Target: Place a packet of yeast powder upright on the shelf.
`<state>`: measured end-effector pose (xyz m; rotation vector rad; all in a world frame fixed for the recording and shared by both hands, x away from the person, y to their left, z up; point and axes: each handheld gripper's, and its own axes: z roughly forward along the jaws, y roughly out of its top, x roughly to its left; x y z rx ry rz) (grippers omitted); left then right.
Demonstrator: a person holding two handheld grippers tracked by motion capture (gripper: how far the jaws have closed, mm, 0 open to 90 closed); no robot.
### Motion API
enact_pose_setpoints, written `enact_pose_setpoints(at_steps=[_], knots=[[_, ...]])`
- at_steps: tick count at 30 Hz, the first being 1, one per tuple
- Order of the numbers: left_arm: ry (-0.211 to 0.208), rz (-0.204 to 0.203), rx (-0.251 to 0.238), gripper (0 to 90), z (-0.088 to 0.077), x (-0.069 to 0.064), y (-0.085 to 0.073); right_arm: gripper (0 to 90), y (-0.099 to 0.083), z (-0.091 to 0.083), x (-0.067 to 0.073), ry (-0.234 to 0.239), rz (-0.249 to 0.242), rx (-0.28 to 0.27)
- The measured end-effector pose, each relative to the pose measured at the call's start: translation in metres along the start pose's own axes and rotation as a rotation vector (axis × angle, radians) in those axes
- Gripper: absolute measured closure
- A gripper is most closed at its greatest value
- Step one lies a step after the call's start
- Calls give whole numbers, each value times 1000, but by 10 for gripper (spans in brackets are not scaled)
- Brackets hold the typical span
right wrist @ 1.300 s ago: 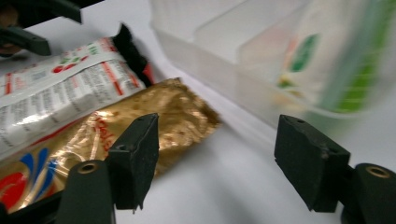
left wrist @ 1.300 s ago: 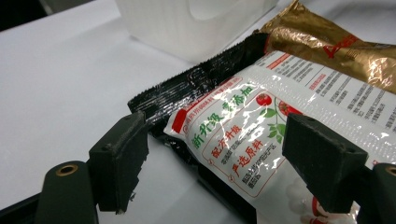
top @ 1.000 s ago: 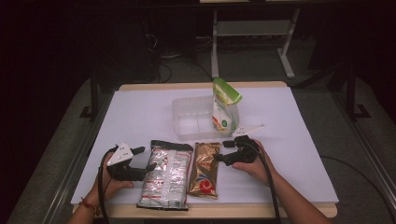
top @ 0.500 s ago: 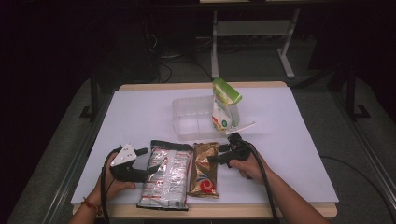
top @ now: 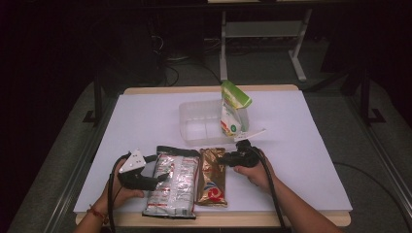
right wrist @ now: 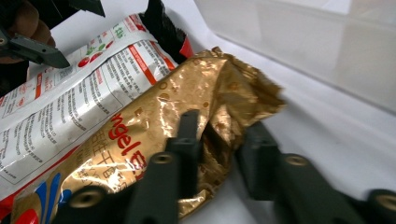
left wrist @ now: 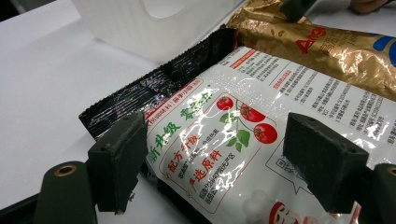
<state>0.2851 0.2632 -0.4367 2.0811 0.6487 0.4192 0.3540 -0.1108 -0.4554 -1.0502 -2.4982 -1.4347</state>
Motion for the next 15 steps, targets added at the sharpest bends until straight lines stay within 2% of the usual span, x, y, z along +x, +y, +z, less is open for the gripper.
enact_pose_setpoints(at_steps=[2, 7, 8, 15], knots=[[0, -3, -2, 217, -1, 0, 0, 864, 0, -3, 0, -8, -16, -11], [-1, -7, -7, 218, -2, 0, 0, 893, 1, -13, 6, 7, -52, -50], [-4, -14, -12, 218, -3, 0, 0, 896, 3, -19, 10, 7, -75, -68], [1, -15, -24, 220, -4, 0, 2, 900, 12, -47, 31, -8, -135, -161]])
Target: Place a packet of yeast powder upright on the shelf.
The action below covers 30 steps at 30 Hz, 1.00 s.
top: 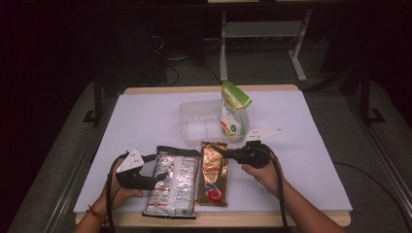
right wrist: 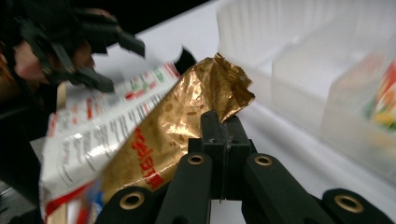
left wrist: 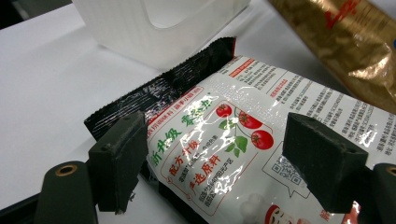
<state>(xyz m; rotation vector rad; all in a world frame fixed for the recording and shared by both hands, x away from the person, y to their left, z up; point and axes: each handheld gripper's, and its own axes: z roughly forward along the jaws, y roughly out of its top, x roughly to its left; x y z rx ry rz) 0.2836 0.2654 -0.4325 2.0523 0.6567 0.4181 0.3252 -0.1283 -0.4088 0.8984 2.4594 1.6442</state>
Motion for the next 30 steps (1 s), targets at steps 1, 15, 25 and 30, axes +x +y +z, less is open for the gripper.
enact_pose_setpoints(at_steps=[1, 15, 25, 30], knots=[[0, -3, 0, 220, 0, 0, 0, 900, 2, -3, 2, -4, -11, -8], [4, -14, -5, 220, -1, 3, -1, 900, 25, -39, 29, -88, -133, -126], [12, -31, -11, 220, -3, 8, -3, 900, 41, -49, 36, -163, -172, -186], [20, -29, -14, 220, -4, 8, -3, 900, 52, -48, 40, -206, -192, -211]])
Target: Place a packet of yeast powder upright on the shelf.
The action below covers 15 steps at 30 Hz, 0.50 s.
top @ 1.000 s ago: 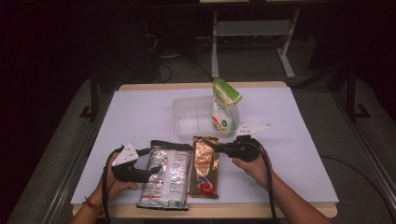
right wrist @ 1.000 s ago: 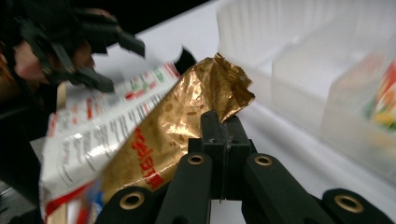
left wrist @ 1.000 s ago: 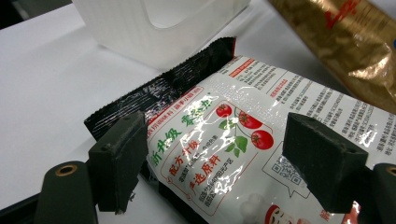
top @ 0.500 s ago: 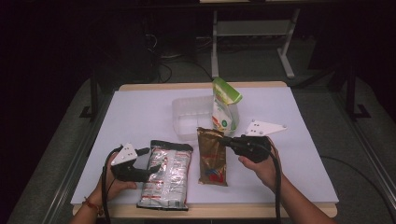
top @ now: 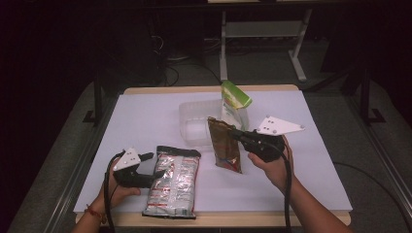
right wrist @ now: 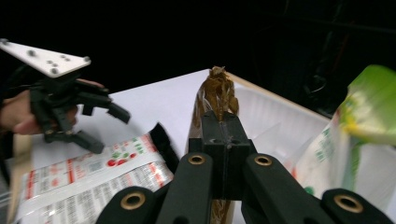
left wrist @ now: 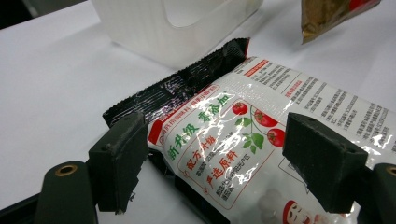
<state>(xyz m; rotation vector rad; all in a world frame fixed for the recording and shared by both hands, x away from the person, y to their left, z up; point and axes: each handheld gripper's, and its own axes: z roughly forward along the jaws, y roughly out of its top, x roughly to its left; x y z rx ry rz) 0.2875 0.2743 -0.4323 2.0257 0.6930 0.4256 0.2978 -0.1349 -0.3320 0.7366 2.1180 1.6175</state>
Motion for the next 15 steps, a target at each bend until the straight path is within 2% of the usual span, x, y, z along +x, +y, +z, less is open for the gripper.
enact_pose_setpoints(at_steps=[4, 15], knots=[[5, 0, -1, 220, -1, 1, -1, 900, 10, 4, 2, -25, -19, -29], [6, -2, 4, 221, -2, 3, -3, 900, 36, 18, 2, -90, -26, -98]])
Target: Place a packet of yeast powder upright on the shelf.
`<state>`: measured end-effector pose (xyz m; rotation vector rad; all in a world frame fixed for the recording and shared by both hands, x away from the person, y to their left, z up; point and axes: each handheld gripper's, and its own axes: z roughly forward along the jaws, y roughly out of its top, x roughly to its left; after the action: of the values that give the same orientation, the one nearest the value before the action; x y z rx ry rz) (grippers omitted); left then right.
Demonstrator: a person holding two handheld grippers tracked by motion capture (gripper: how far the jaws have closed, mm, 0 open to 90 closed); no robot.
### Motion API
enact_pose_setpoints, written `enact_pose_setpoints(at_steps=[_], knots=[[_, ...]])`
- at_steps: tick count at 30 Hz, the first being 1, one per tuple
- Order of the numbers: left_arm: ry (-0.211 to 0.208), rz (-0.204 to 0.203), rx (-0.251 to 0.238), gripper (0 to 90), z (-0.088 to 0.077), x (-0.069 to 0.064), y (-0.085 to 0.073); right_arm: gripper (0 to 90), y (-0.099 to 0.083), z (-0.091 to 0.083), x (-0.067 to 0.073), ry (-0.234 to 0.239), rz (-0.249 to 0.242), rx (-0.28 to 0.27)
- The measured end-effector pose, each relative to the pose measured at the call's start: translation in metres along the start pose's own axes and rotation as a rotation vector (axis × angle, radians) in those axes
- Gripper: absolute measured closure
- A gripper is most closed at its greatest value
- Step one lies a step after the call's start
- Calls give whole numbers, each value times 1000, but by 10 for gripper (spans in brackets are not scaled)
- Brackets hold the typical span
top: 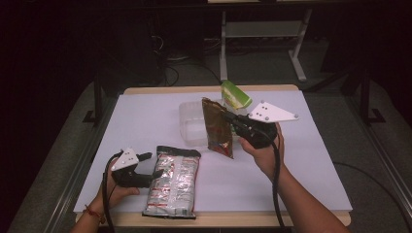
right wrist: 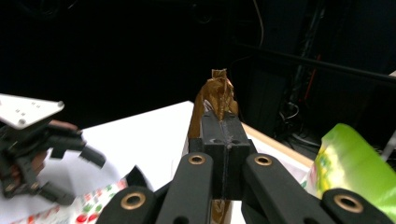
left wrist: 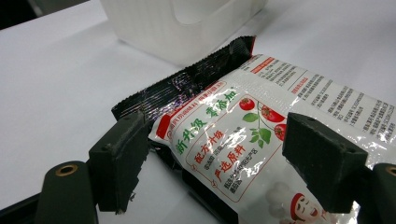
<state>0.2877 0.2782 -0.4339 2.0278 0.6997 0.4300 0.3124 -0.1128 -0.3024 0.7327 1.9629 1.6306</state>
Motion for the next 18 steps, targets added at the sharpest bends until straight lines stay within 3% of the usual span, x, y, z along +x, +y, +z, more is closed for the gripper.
enact_pose_setpoints(at_steps=[10, 18], knots=[[-10, 0, 1, 221, 1, 0, -1, 900, 3, 31, -13, -92, 11, 6], [-10, -2, -1, 221, 1, -1, -1, 900, 5, 56, -22, -164, -15, 29]])
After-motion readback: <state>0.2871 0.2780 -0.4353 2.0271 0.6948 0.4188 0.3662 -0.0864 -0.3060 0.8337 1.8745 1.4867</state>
